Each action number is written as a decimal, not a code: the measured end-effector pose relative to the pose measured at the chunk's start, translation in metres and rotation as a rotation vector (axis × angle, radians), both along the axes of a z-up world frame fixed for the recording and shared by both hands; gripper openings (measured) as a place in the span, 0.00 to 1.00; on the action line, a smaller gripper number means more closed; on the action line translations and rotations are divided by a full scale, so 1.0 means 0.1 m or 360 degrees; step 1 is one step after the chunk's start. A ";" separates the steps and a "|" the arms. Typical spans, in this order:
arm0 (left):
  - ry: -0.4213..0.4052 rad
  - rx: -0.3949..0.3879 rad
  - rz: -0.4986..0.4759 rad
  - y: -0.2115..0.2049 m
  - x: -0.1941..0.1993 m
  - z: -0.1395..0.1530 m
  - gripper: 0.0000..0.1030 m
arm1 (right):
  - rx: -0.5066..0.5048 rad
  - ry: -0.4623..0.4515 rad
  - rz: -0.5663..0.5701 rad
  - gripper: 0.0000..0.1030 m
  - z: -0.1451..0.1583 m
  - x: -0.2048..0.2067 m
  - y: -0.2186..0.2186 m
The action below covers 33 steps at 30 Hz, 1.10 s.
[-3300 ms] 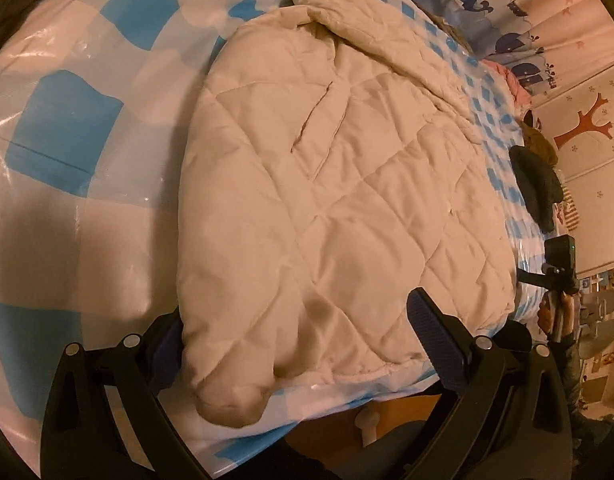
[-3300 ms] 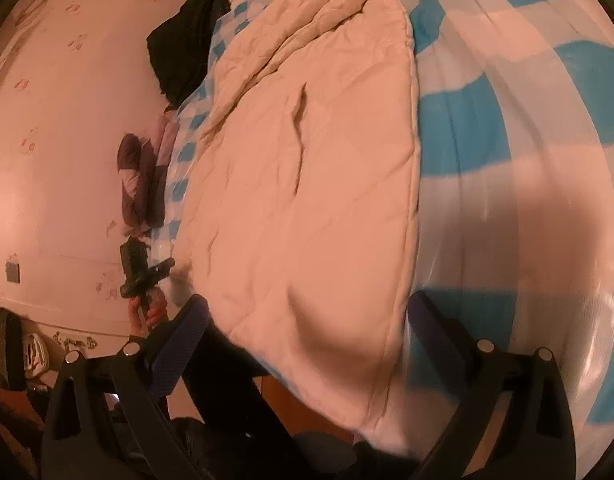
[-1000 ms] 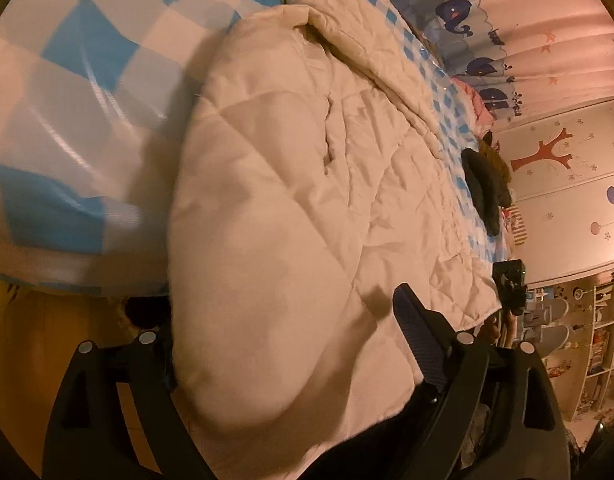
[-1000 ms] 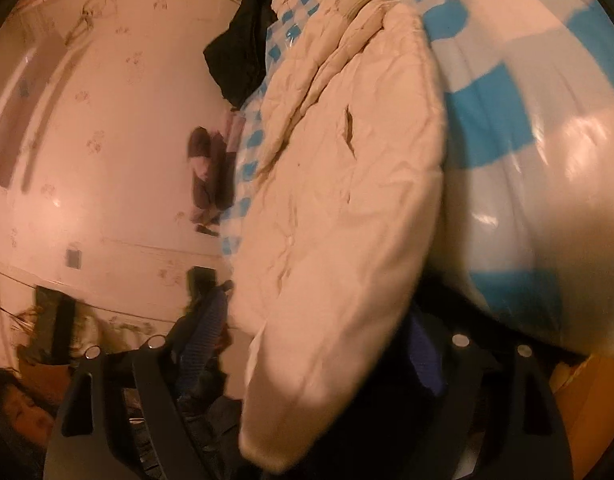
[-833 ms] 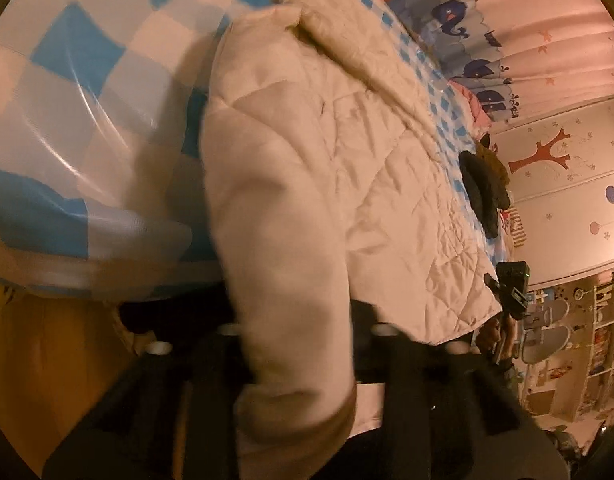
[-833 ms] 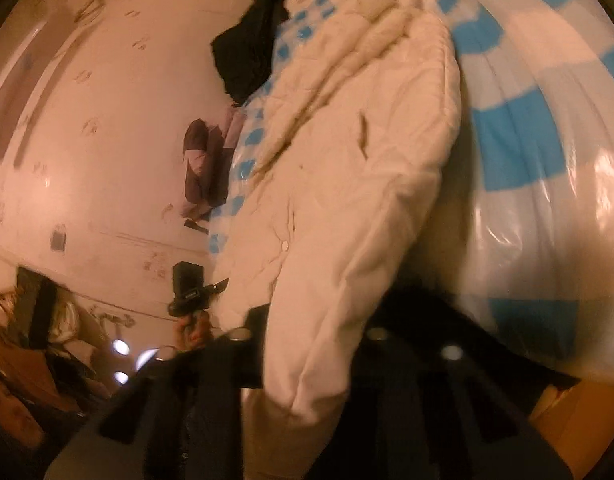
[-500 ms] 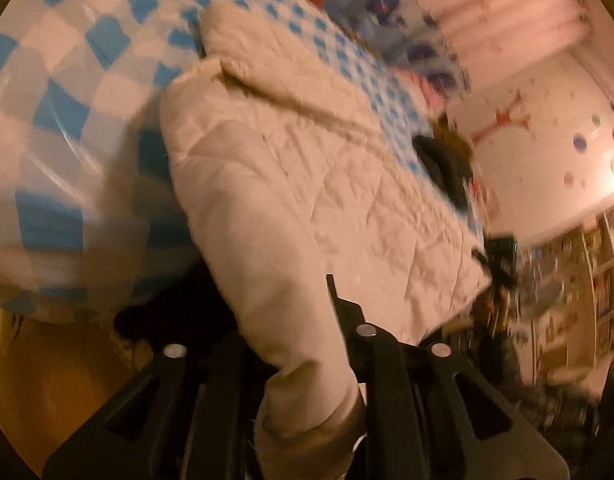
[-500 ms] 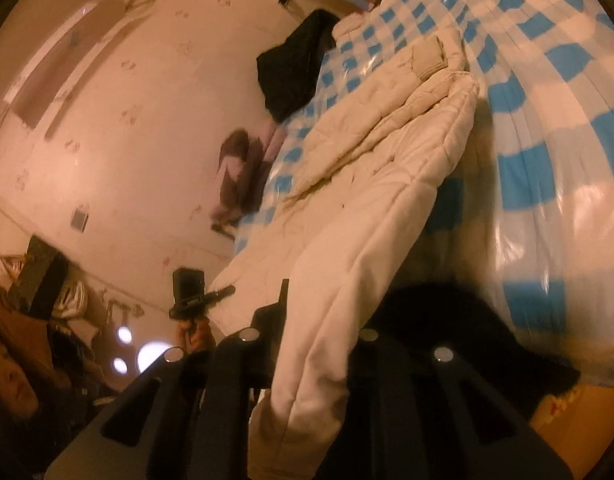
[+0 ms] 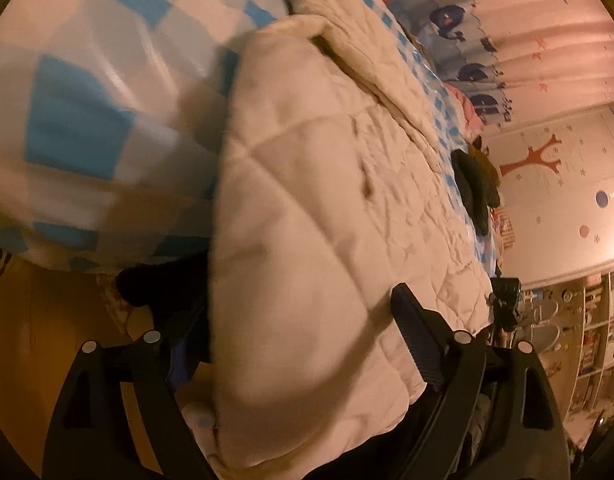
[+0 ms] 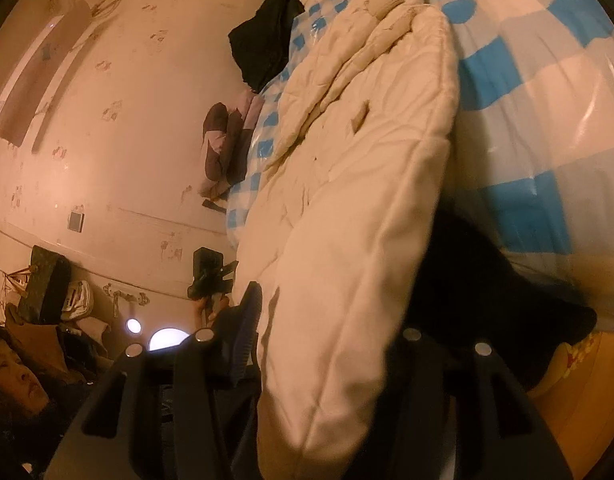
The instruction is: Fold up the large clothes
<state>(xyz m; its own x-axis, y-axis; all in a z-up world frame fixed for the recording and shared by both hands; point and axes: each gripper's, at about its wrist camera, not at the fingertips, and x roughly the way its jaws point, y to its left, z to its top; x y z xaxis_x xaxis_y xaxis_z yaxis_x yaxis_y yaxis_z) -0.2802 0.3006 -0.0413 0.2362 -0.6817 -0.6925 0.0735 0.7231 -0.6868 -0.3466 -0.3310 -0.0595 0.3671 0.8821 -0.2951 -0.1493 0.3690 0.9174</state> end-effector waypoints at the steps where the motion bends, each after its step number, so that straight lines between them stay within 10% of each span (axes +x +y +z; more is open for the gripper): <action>1: -0.0033 0.0007 -0.0022 -0.03 -0.03 0.00 0.69 | -0.0007 -0.0007 -0.0018 0.29 0.00 0.00 0.00; 5: -0.0059 0.0009 -0.0040 -0.11 -0.03 0.06 0.21 | -0.0043 -0.0088 -0.0082 0.18 0.08 -0.05 0.02; 13: -0.0267 0.0004 -0.0128 -0.08 -0.24 0.52 0.13 | -0.0030 -0.0221 -0.0072 0.16 0.31 -0.25 0.01; 18: -0.0209 0.0087 -0.0239 -0.07 -0.35 0.41 0.19 | -0.0054 -0.0148 -0.0008 0.25 0.18 -0.35 -0.05; 20: -0.0166 0.0111 -0.0209 -0.05 -0.33 0.30 0.35 | -0.0018 -0.0095 -0.0043 0.43 0.08 -0.34 -0.11; 24: -0.0163 0.0208 -0.0143 -0.09 -0.31 0.20 0.50 | 0.0044 -0.0056 -0.0044 0.45 0.00 -0.32 -0.12; 33: -0.0450 0.0860 -0.0161 -0.49 -0.48 0.47 0.71 | 0.0059 -0.0011 -0.0008 0.45 -0.07 -0.26 -0.06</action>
